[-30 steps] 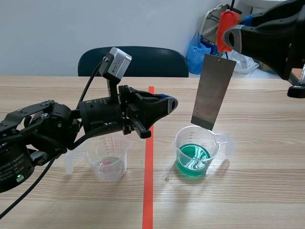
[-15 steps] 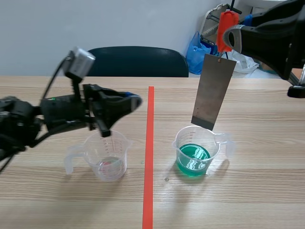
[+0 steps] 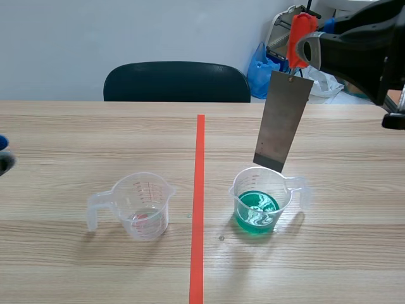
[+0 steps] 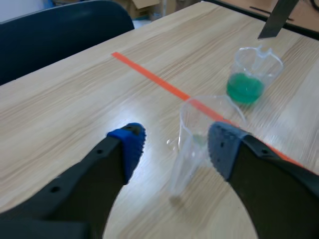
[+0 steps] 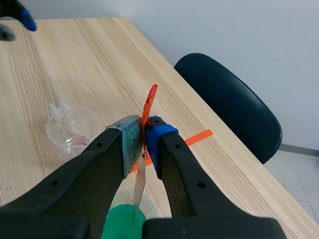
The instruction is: Do the redox reaction experiment
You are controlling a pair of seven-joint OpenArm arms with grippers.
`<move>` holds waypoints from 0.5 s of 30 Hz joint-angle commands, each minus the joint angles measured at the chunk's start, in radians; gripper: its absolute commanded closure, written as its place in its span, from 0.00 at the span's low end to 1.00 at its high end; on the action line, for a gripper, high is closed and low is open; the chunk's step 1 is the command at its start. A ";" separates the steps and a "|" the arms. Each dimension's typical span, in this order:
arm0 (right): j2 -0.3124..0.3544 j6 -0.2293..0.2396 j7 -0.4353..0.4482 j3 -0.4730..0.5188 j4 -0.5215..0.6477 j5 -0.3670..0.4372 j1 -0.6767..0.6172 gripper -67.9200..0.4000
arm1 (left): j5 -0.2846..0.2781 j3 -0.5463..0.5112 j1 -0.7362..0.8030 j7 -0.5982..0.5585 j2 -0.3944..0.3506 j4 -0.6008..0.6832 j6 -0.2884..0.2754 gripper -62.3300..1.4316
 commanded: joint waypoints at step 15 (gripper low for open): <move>0.008 -0.003 0.023 0.002 0.014 0.010 0.015 0.98 | 0.307 -0.484 0.737 -0.548 0.245 0.030 0.294 0.01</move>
